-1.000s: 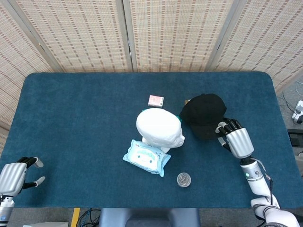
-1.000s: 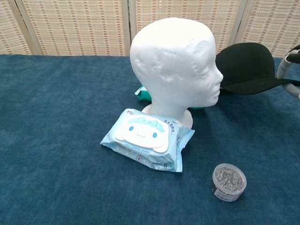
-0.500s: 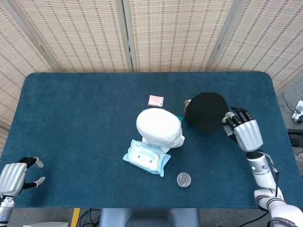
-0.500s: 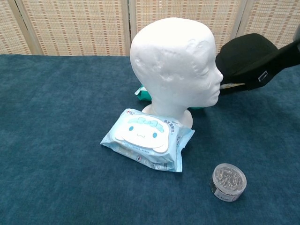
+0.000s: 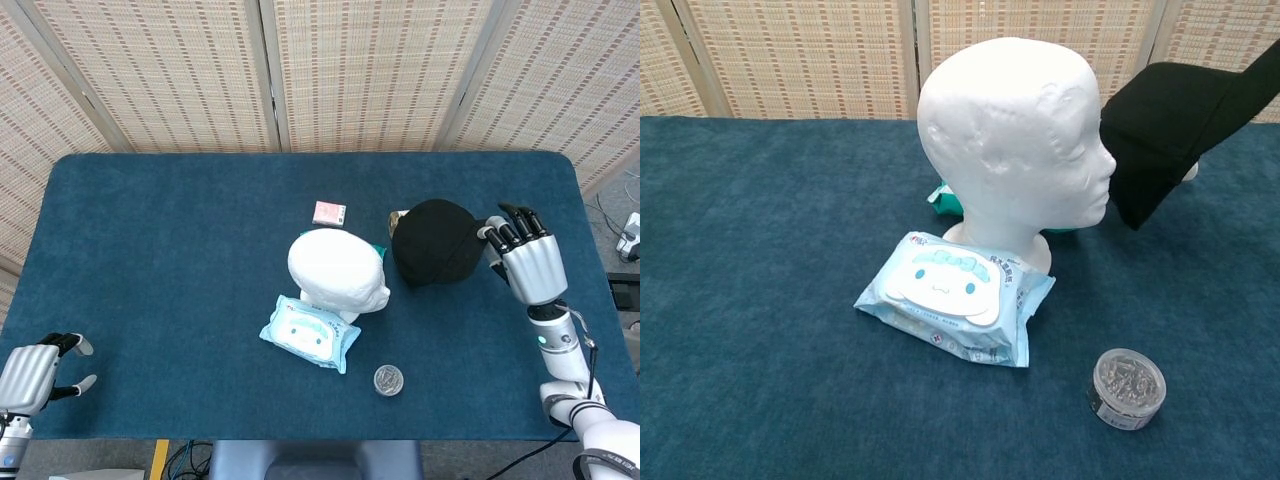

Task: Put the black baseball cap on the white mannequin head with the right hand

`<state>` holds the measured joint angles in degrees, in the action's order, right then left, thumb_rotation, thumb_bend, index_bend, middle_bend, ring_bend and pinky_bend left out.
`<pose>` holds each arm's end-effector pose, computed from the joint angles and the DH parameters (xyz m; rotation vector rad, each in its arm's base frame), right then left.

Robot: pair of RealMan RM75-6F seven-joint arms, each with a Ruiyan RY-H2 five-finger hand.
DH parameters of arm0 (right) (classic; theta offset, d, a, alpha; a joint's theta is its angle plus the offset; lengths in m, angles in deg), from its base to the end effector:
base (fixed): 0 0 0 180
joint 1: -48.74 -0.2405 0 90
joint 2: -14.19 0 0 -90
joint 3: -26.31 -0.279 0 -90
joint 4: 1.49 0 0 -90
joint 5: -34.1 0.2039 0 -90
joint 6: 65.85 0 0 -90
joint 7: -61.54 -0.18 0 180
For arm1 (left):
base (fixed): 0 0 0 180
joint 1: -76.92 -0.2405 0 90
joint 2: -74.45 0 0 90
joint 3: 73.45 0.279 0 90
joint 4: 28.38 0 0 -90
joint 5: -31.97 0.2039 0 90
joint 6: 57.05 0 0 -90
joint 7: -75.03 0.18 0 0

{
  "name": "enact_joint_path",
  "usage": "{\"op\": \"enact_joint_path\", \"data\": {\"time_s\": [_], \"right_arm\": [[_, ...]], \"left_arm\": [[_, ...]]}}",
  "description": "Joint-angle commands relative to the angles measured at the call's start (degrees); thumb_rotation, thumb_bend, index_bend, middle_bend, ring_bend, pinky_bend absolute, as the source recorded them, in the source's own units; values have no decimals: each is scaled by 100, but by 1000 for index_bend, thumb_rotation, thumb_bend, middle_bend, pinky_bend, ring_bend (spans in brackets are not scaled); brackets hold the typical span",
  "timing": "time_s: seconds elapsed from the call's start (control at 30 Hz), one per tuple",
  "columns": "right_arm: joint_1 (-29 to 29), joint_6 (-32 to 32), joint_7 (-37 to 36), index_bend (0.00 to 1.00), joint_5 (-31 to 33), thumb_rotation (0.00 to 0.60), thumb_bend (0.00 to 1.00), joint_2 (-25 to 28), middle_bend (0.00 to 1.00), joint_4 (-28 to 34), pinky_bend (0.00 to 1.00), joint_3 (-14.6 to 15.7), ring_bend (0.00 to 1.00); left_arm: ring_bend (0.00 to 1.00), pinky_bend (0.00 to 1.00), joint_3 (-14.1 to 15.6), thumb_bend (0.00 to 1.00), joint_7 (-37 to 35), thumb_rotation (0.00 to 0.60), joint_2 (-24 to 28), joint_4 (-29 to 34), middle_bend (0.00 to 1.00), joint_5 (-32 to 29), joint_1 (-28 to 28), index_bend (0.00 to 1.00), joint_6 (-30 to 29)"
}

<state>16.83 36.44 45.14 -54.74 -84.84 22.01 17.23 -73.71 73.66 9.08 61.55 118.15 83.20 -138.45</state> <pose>-0.2608 -0.3786 0.1389 1.3988 -0.0745 1.2919 -0.3388 0.2170 0.1528 -1.4572 -0.9696 -0.8577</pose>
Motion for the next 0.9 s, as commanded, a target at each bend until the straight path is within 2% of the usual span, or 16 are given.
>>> {"op": "enact_joint_path", "data": {"time_s": [0.03, 0.57, 0.9], "right_arm": [[-63, 5, 54, 743, -6, 600, 410, 5, 500, 20, 323, -19, 283], [-977, -168, 585, 746, 61, 600, 412, 50, 507, 236, 323, -377, 288], [-1491, -429, 917, 746, 79, 600, 412, 106, 509, 273, 323, -502, 289]], "left_arm": [[398, 678, -2, 130, -6, 600, 5, 4, 509, 0, -2, 498, -4], [398, 678, 1, 130, -65, 600, 32, 13, 509, 8, -2, 498, -5], [398, 678, -2, 130, -141, 600, 69, 48, 509, 8, -9, 498, -15]]}}
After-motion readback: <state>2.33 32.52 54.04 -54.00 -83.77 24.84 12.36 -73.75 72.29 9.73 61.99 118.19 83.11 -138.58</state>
